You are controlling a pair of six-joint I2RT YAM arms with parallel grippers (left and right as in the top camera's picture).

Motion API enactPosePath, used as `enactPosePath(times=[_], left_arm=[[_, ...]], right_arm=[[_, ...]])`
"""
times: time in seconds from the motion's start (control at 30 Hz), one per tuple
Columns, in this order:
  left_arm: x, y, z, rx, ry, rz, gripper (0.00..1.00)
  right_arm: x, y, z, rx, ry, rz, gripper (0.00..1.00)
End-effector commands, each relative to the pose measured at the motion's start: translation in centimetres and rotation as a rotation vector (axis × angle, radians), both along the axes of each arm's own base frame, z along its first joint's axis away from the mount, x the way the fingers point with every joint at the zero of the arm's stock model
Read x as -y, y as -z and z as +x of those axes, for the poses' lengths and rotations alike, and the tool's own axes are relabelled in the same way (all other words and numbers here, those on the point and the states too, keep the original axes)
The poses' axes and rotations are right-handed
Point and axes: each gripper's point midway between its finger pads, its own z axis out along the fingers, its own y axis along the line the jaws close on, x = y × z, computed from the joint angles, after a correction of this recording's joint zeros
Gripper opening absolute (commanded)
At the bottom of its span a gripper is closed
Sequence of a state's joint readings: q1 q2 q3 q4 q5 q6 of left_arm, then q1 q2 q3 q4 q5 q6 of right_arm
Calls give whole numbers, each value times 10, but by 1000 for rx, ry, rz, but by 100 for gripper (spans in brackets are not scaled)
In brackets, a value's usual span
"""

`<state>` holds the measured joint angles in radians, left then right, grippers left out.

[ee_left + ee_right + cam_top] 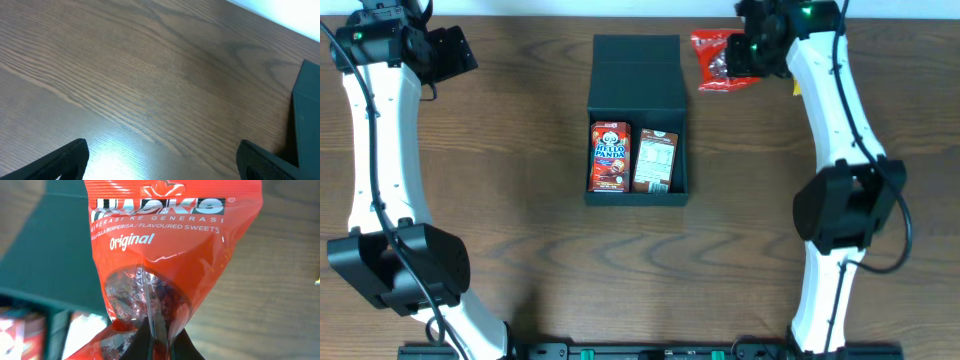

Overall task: Pack container
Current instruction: 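Carry the red Hacks bag left and lower it into the green box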

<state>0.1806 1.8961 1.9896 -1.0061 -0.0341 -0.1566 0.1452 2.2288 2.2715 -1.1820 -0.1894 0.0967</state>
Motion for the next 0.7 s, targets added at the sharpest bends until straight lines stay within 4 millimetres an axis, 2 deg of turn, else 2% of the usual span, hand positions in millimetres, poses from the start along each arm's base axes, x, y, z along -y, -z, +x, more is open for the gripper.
enactPosePath(times=[0.0,0.13,0.23,0.37,0.5,0.6,0.67], left_arm=[[-5,-8,1,21,-17,16,95],[-5,-8,2,24,-16,17,95],[-6,-8,2,25,-17,18,95],[-6,-10,4,35,-17,20,95],[-6,-12,7,49,-17,22,95],[-7,-12,7,51,-17,23,95],[-7,-12,7,50,-14,24,95]], right_arm=[[4,-54,-7,109,11,7,2],[3,-67,-21,134,24,39,1],[-4,-63,-38,135,22,100,1],[-22,-41,-65,105,36,157,1],[-60,-13,-88,64,-24,139,1],[-78,4,-97,48,41,55,1],[-91,8,-100,62,43,31,2]])
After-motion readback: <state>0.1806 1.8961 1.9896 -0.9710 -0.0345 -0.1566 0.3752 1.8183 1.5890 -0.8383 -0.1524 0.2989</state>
